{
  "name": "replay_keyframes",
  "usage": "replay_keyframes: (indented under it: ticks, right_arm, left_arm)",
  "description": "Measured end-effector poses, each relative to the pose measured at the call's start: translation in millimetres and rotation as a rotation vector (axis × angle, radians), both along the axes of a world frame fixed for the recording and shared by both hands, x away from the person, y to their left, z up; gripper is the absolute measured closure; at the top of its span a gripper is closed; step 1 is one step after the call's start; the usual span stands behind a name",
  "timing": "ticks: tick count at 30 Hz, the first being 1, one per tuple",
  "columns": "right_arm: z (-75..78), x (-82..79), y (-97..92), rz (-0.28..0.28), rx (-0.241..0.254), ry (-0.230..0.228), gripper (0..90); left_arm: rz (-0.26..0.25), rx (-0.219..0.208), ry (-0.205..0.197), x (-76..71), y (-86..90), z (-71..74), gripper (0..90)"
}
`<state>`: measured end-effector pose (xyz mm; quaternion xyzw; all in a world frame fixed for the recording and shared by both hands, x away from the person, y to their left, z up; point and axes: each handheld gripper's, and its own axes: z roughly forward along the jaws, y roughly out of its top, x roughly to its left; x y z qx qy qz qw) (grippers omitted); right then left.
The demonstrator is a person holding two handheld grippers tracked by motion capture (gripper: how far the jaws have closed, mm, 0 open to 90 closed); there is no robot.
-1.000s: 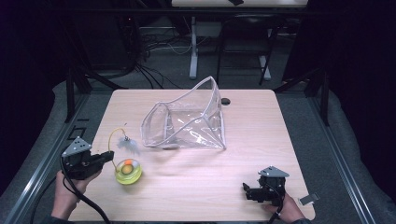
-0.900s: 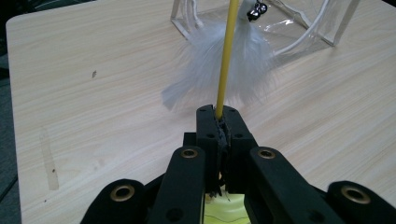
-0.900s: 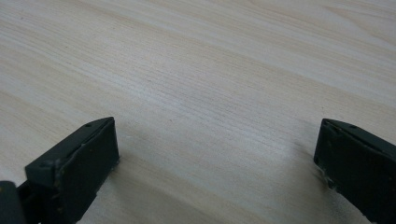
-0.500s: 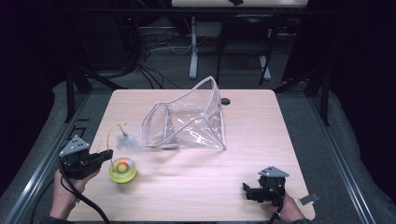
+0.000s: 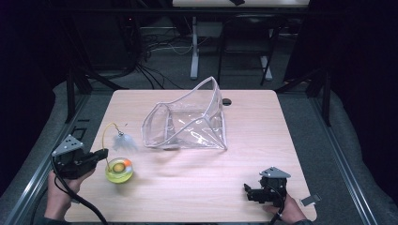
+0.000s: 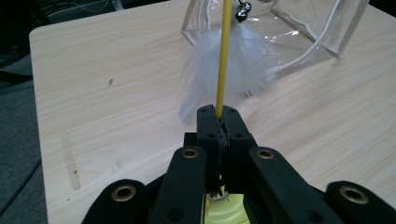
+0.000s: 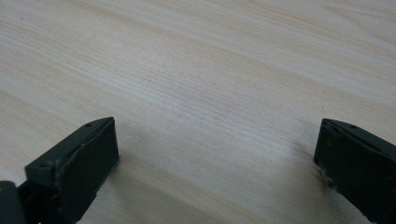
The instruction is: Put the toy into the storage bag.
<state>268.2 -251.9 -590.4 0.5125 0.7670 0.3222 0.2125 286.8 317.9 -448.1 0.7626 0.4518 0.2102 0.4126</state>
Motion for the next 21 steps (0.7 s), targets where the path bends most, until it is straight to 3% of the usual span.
replay_keyframes:
  ticks: [21]
  right_arm:
    - [0.0, 0.0, 0.0, 0.0, 0.0, 0.0, 0.0]
  left_arm:
    - [0.05, -0.047, -0.003, 8.0, 23.0, 4.5, 88.4]
